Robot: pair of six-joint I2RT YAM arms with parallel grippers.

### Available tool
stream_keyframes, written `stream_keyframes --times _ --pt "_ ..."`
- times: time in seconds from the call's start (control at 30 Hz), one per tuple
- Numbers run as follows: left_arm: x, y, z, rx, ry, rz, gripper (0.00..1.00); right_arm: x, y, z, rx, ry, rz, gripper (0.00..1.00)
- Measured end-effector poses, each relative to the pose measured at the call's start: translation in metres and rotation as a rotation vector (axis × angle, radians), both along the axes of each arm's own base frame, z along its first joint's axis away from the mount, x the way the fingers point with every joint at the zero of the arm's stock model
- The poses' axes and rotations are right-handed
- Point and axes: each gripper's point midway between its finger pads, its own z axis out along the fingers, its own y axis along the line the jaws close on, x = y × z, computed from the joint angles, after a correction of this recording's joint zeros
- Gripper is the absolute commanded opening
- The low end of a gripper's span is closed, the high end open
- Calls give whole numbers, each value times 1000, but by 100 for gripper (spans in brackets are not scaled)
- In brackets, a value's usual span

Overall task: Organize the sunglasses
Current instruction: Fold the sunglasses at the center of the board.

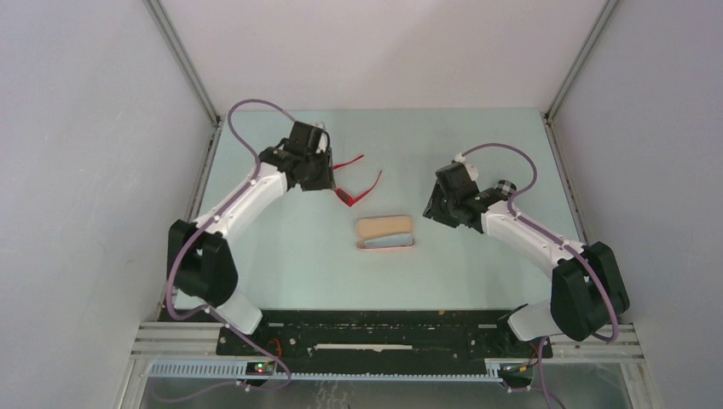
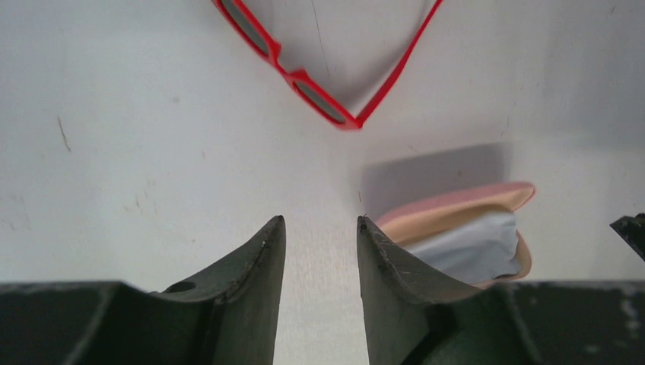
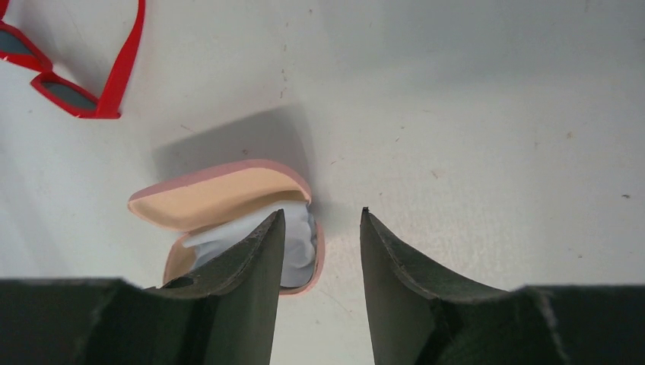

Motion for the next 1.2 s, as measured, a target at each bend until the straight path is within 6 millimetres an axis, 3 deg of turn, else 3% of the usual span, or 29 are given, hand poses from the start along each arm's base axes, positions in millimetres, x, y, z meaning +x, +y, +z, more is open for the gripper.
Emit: stream_keyframes --times 0.17,0.37,0.57,0.83,1.03,1.2 --pt "51 3 7 40 -2 -41 46 -3 7 -1 27 23 9 49" --pt "108 -10 16 103 -53 -176 46 -8 14 -6 42 50 34 49" --pt "145 -16 -9 107 -46 -263 52 -12 16 -7 44 64 43 49" --pt "162 0 -60 38 41 -297 56 -15 17 -12 39 87 46 48" --pt "157 1 -97 -10 127 -303 55 -18 20 -23 38 127 51 47" --pt "152 -3 -112 -30 168 -300 50 -20 21 -24 37 135 56 47"
